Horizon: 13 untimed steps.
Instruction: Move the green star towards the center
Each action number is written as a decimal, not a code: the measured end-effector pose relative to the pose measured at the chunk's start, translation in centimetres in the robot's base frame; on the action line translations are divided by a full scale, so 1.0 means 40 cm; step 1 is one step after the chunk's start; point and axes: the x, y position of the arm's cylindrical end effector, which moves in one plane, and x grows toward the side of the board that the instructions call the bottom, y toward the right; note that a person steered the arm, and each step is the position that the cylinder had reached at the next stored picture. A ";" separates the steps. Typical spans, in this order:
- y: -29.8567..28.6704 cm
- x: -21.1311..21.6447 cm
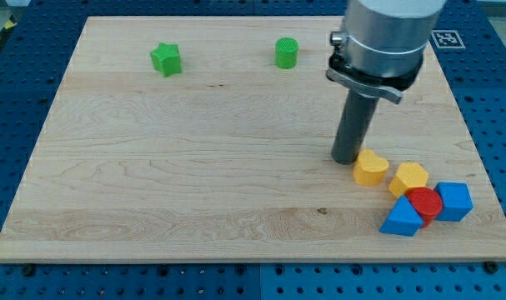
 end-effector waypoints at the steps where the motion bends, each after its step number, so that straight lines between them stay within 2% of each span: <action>1: 0.018 0.015; 2: 0.017 0.053; 3: -0.071 0.046; 5: -0.526 -0.031; 6: -0.740 -0.109; 7: -0.851 -0.258; 8: -0.910 -0.405; 9: -0.884 -0.503; 10: -0.768 -0.587; 11: -0.754 -0.566; 12: -0.754 -0.501; 13: -0.702 -0.470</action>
